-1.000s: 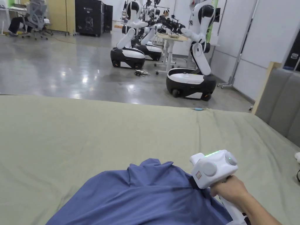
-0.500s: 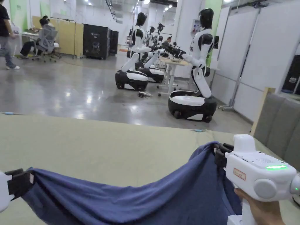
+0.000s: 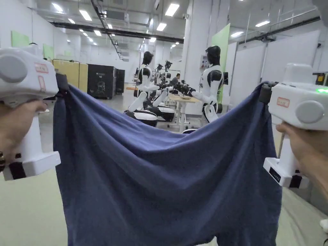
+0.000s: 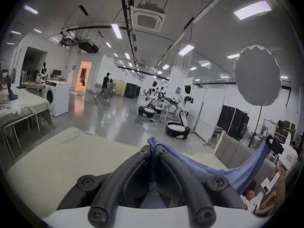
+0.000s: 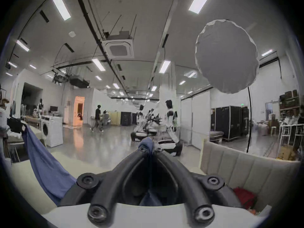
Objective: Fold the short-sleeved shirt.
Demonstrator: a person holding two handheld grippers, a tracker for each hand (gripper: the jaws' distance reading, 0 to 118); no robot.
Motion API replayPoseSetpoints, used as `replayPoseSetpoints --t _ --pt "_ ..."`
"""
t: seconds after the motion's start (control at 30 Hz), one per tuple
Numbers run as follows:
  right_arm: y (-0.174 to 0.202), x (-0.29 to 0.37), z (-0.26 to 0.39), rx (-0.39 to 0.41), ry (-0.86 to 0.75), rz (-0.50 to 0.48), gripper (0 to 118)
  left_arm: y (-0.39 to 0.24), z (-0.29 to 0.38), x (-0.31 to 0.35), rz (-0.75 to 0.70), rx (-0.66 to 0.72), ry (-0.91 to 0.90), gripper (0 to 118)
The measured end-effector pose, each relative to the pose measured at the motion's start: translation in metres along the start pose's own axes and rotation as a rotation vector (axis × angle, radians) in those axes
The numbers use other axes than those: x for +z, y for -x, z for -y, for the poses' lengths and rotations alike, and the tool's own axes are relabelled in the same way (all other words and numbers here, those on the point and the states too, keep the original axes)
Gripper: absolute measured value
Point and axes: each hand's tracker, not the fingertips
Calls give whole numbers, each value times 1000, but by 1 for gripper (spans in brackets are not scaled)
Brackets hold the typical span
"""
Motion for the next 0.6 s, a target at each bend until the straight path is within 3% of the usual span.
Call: replayPoseSetpoints --t 0.17,0.27,0.37,0.6 --pt "2 -38 -53 1 -14 39 5 -2 -65 -29 40 -5 -53 3" --pt "2 -71 -67 -39 16 48 5 -1 -82 -49 7 -12 -56 3" --pt "8 -100 -68 -48 92 81 5 4 -91 -78 -47 -31 -28 3" --pt "19 -145 -32 -17 128 59 5 8 -69 -114 -40 -20 -9 3"
